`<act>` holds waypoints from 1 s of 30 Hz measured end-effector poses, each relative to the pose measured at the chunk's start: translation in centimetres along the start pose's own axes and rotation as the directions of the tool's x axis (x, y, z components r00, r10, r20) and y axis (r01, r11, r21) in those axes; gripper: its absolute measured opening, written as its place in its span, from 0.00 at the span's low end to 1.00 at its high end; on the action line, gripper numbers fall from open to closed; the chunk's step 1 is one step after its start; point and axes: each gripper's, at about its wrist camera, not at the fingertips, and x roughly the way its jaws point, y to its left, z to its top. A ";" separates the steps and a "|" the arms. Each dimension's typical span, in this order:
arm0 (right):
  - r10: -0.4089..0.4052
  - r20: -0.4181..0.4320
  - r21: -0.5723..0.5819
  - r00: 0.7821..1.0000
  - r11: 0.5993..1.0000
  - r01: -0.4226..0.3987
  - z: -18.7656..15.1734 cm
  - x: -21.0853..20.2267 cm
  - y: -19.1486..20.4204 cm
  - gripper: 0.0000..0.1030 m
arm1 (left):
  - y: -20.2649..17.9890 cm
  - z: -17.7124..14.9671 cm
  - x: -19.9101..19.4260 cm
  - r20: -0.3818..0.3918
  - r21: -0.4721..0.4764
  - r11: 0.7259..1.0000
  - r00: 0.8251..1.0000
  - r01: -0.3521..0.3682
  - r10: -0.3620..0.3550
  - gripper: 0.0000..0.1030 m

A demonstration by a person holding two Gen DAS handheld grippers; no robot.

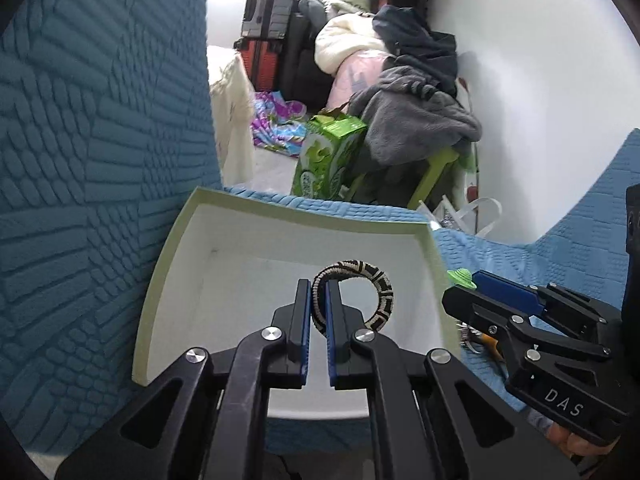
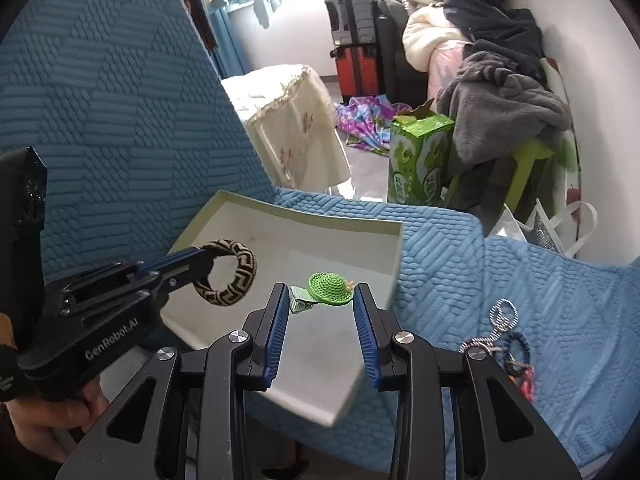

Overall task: Organize jewelry
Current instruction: 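Carry the bangle into the green box and open the left gripper while the right drops the green clip there, then move both open grippers back over the jewelry pile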

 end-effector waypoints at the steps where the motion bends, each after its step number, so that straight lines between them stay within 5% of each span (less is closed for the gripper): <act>1: -0.004 -0.007 -0.003 1.000 1.000 0.004 0.0 0.7 0.2 0.30 | 0.2 -0.1 0.4 -0.006 -0.004 1.000 1.000 -0.005 0.005 0.06; 14: 0.024 -0.059 -0.031 0.998 0.999 -0.026 0.1 3.6 1.1 0.32 | 1.4 -0.1 1.3 -0.020 0.002 0.999 0.999 -0.039 0.039 0.07; 17: 0.042 -0.066 -0.039 0.997 0.998 -0.045 0.1 3.1 1.1 0.35 | 1.2 0.3 0.4 -0.001 0.004 0.999 0.999 -0.050 0.050 0.21; 19: 0.051 -0.045 -0.035 0.998 0.998 -0.052 0.0 2.0 1.0 0.39 | 0.8 0.5 -1.0 0.042 0.010 0.999 0.998 -0.052 0.051 0.30; 30: 0.047 0.130 -0.050 0.990 0.998 -0.041 1.6 -7.2 0.1 0.39 | -3.0 1.9 -9.0 0.205 0.039 0.999 0.979 -0.016 0.008 0.40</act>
